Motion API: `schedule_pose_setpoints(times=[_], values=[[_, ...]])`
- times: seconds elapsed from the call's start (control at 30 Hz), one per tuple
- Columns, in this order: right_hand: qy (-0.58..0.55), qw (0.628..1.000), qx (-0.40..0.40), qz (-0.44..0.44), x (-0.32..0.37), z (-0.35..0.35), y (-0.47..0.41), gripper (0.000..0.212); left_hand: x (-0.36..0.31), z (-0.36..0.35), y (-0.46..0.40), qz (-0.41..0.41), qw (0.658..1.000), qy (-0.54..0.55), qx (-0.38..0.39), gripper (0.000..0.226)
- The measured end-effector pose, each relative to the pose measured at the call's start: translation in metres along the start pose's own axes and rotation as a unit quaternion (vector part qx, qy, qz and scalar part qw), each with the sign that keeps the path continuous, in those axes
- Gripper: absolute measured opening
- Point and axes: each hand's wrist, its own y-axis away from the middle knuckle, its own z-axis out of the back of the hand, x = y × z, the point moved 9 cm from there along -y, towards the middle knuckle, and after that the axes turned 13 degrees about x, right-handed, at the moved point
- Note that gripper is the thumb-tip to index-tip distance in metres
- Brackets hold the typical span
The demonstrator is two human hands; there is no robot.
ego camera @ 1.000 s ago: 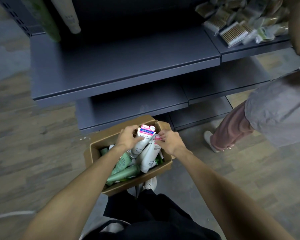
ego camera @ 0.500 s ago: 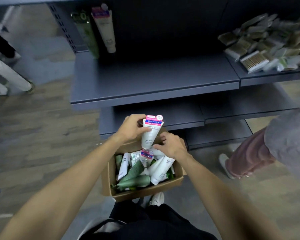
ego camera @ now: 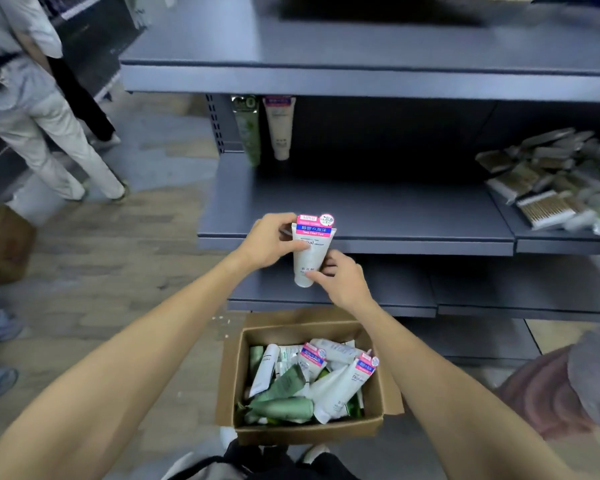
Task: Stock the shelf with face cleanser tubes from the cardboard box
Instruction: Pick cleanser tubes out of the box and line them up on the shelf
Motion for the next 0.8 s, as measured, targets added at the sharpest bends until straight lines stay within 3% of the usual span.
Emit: schedule_pose_setpoints(times=[0.27,0.5,0.8], values=[[0.025,0.997,-0.035,0.057,0.063,0.035,-0.031,0.036,-0.031,0.060,-0.011,-0.036,0.997,0.008,-0.073,0.027],[0.028,0.997,-0.046,0.049,0.077,0.038,-0.054,0.032,-0.019,0.073,-0.016,-0.001,0.990,0.001,-0.143,0.025],[0.031,0.998,-0.051,0.028,0.073,0.025,-0.086,0.033,-0.002,0.081,-0.024,0.006,0.988,-0.010,-0.154,0.026]])
